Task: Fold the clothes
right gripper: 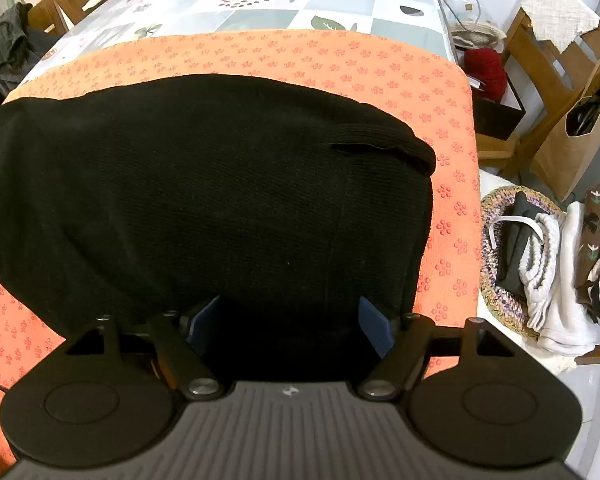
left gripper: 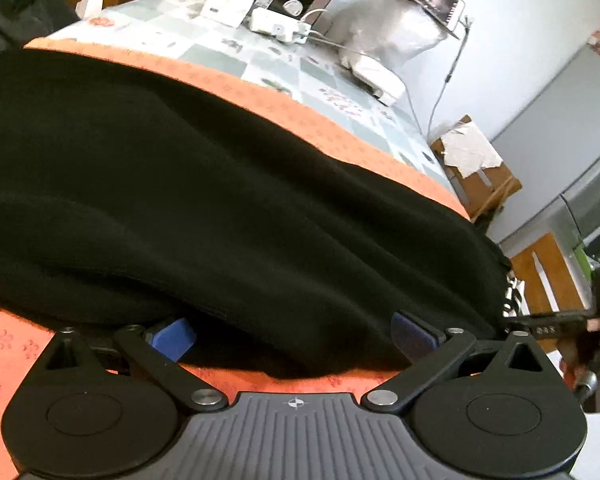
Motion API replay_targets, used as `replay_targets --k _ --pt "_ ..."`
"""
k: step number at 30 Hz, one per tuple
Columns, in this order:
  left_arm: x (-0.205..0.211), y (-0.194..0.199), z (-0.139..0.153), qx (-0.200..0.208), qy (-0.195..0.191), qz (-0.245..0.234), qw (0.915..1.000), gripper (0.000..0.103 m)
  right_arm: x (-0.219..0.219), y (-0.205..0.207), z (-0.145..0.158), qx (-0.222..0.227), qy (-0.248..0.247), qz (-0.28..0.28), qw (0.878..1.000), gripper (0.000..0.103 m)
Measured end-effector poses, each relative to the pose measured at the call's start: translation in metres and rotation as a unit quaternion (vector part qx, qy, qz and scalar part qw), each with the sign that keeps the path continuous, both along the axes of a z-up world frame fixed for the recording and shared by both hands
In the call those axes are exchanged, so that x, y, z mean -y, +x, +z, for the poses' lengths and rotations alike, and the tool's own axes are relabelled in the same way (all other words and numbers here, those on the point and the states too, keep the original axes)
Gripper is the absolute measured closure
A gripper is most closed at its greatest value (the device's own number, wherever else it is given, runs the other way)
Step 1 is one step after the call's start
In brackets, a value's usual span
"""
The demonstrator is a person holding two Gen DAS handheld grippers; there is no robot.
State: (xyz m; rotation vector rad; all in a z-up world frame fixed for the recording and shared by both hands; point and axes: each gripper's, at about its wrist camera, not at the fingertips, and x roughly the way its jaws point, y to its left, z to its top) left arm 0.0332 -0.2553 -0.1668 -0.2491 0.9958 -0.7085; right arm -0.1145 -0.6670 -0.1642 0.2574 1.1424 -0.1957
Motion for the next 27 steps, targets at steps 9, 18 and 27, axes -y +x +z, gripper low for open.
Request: replay_targets --k 9,18,27 --pt "0.015 -0.006 -0.002 -0.004 -0.075 -0.039 0.9964 0.000 -0.002 0.000 0.001 -0.004 -0.004 0.001 1.000 0.023" --pt "0.037 0.010 -0.008 0.032 -0.069 -0.042 0.9962 0.000 -0.002 0.002 0.001 -0.010 -0.005 0.003 1.000 0.023" --pt "0.051 -0.043 0.001 0.074 -0.034 -0.224 0.9712 0.001 -0.002 0.003 0.001 -0.014 -0.006 0.005 1.000 0.023"
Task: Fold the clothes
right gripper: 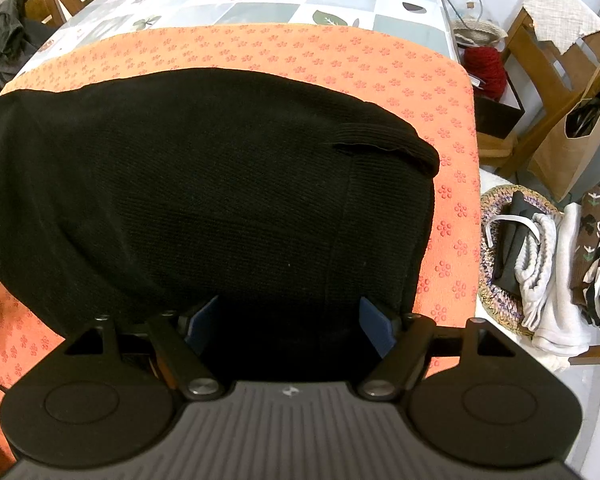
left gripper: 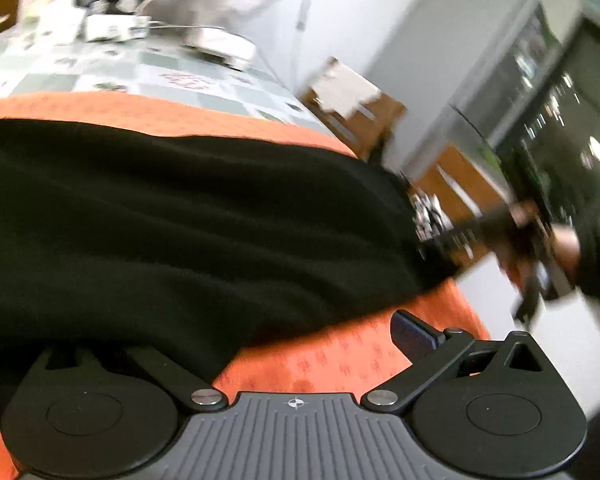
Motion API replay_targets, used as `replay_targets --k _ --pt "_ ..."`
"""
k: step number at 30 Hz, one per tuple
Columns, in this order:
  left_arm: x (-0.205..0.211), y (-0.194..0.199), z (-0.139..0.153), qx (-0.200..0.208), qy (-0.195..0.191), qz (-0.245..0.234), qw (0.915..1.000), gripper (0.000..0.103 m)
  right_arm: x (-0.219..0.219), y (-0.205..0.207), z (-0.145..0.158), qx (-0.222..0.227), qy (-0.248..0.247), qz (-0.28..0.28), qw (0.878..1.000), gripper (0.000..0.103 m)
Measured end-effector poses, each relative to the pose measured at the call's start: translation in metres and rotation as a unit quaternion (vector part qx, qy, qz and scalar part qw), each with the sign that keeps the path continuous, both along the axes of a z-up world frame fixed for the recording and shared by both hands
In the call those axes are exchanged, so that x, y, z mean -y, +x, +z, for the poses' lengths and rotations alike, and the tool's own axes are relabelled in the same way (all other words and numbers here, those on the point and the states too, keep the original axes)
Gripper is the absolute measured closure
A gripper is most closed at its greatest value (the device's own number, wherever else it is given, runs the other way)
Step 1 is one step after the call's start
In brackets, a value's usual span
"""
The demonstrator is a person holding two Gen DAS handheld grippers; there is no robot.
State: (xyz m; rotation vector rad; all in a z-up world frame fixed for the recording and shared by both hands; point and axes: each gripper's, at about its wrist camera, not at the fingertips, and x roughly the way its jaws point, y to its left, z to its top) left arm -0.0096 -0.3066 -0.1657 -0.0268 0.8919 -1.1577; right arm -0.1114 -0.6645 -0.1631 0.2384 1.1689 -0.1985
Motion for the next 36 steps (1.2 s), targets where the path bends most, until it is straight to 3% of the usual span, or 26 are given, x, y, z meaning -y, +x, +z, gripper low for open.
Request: replay_targets --k 4,10,18,30,36 --pt "-0.022 -0.017 0.008 -0.002 0.000 -0.027 0.9996 0.003 0.000 0.000 0.000 0.000 0.001 0.003 1.000 0.022" --pt "-0.024 -0.017 0.023 -0.016 -0.017 -0.015 0.9996 0.004 -0.001 0.000 0.001 -0.002 0.000 0.007 1.000 0.022" --pt "-0.027 -0.028 0.009 -0.014 0.023 -0.047 0.9985 0.004 -0.001 -0.001 0.001 0.002 -0.002 0.009 1.000 0.022" --pt "-0.051 -0.040 0.003 -0.023 0.046 0.003 0.9986 0.005 -0.001 -0.004 0.000 0.010 -0.002 0.009 1.000 0.022" --pt "-0.087 -0.037 0.017 -0.035 0.051 0.057 0.9965 0.014 -0.003 -0.004 -0.001 0.012 -0.008 0.008 1.000 0.022"
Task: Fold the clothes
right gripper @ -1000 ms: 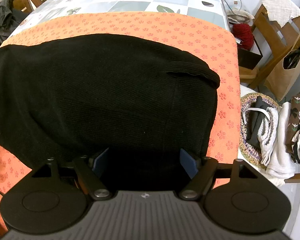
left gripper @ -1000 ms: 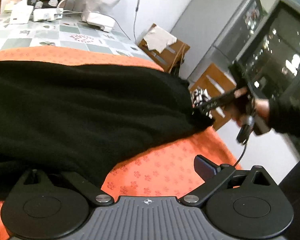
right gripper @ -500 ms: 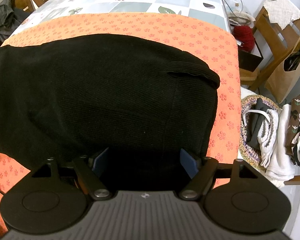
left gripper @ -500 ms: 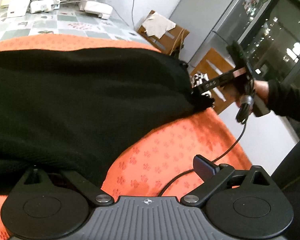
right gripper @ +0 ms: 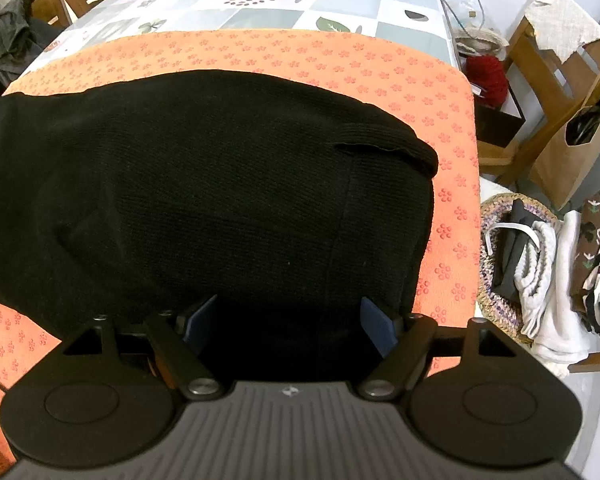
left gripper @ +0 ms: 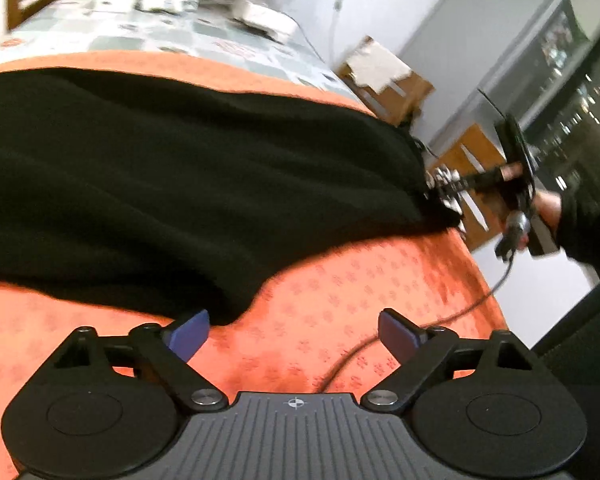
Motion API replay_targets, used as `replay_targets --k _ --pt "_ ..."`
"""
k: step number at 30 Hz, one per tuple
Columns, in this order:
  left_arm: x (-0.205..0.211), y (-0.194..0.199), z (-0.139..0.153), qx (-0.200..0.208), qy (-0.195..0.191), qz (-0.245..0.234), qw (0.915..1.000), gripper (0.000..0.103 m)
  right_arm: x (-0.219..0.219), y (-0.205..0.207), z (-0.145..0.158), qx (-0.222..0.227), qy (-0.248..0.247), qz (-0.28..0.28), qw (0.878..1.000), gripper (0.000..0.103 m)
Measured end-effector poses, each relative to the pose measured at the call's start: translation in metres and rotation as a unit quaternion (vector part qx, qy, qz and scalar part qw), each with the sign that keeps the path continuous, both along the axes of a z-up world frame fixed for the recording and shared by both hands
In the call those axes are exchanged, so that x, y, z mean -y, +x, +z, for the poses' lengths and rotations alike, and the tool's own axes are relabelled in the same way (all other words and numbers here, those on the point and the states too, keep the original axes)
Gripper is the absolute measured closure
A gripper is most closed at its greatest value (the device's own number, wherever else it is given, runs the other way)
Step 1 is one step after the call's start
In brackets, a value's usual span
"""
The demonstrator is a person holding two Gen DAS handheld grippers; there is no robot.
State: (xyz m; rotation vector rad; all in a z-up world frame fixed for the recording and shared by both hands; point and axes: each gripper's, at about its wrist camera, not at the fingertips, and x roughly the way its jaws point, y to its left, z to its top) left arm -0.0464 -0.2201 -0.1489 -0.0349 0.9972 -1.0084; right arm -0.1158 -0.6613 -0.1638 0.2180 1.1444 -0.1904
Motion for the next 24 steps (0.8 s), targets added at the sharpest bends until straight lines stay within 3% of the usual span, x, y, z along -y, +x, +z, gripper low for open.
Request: replay_targets --k 4,10,16,20,24 --pt "-0.006 0.011 0.016 0.020 -0.005 0.024 0.9995 0.030 -0.003 -0.002 0.010 0.009 -0.009 0.000 1.000 0.027" --pt "0.015 0.035 0.015 0.031 0.002 0.054 0.9981 0.048 -0.021 -0.004 0.041 0.077 -0.045 0.026 0.996 0.030" --pt "0.028 0.045 -0.016 0.012 0.056 0.050 0.9971 0.054 -0.024 0.010 0.019 0.066 -0.060 0.046 0.995 0.031" --pt "0.026 0.046 -0.012 0.014 0.056 0.052 0.9970 0.055 -0.024 0.013 0.013 0.058 -0.058 0.051 0.995 0.031" --pt "0.021 0.040 0.005 0.035 0.057 0.055 0.9962 0.045 -0.029 0.012 0.030 0.070 -0.059 0.040 0.995 0.031"
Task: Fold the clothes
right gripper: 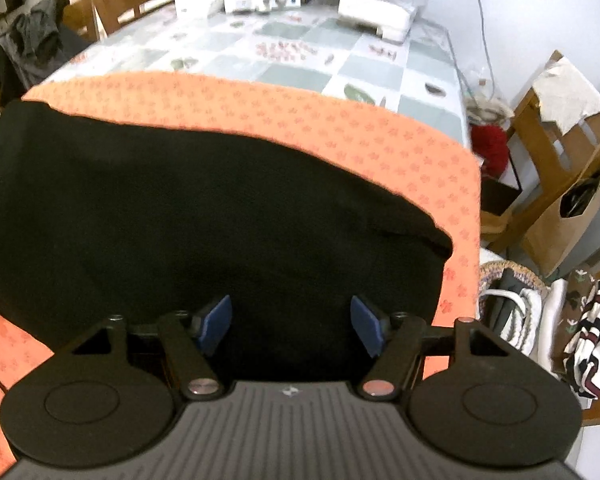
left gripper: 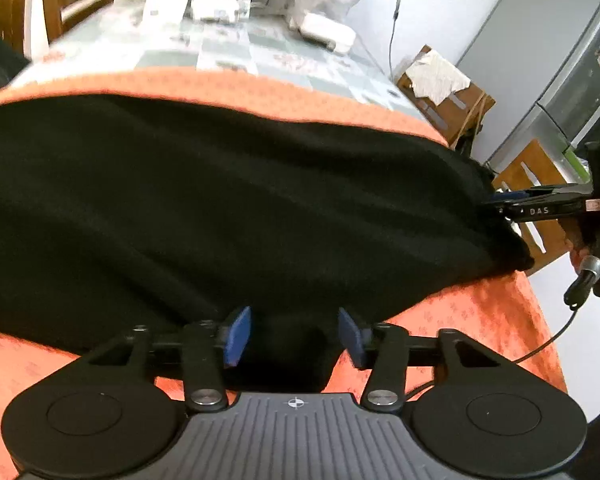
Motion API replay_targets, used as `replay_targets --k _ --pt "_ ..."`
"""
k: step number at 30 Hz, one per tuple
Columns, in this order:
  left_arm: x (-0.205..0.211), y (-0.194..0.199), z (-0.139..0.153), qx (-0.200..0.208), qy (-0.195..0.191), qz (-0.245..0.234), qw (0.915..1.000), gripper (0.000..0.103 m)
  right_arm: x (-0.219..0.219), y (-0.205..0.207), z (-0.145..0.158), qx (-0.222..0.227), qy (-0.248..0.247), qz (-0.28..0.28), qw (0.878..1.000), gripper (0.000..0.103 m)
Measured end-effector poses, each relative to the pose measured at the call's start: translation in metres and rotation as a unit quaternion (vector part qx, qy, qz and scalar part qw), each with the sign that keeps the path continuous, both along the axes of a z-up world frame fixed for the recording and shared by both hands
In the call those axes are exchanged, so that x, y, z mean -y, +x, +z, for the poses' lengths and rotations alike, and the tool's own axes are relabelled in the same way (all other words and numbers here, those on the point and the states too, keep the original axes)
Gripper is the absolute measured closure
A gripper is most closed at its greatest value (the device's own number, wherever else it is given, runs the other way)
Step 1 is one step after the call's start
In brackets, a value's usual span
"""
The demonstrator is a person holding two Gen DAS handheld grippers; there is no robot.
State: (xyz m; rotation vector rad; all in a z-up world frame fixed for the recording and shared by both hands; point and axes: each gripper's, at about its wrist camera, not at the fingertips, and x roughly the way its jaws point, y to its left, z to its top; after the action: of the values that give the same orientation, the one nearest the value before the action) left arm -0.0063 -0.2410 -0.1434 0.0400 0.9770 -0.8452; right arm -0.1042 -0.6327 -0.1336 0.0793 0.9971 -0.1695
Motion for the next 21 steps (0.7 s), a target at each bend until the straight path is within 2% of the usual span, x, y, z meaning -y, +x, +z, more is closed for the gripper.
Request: replay_targets --k 2,4,6,13,16,21 --pt "-0.004 -0.004 0.012 0.015 0.004 -0.005 0.9999 0.040 -0.007 -0.005 0.014 0.017 0.001 0.000 1.000 0.031" --pt "-0.011 -0.007 0.024 0.024 0.005 -0.010 0.9997 0.032 -0.016 -0.010 0.028 0.035 0.002 -0.001 0.999 0.031" --pt "-0.022 -0.007 0.033 0.030 0.002 -0.016 0.9994 0.029 -0.028 -0.015 0.043 0.052 0.003 -0.004 0.999 0.031" --pt "-0.086 -0.003 0.057 0.066 -0.030 -0.036 0.9967 0.000 -0.102 -0.031 0.090 0.103 -0.011 -0.027 0.994 0.030" --pt "-0.118 0.004 0.064 0.086 -0.030 -0.063 0.9939 0.000 -0.146 -0.037 0.104 0.118 -0.019 -0.050 0.992 0.028" --pt "-0.167 0.026 0.070 0.087 -0.016 -0.101 0.9910 0.000 -0.221 -0.046 0.116 0.125 -0.014 -0.101 0.987 0.024"
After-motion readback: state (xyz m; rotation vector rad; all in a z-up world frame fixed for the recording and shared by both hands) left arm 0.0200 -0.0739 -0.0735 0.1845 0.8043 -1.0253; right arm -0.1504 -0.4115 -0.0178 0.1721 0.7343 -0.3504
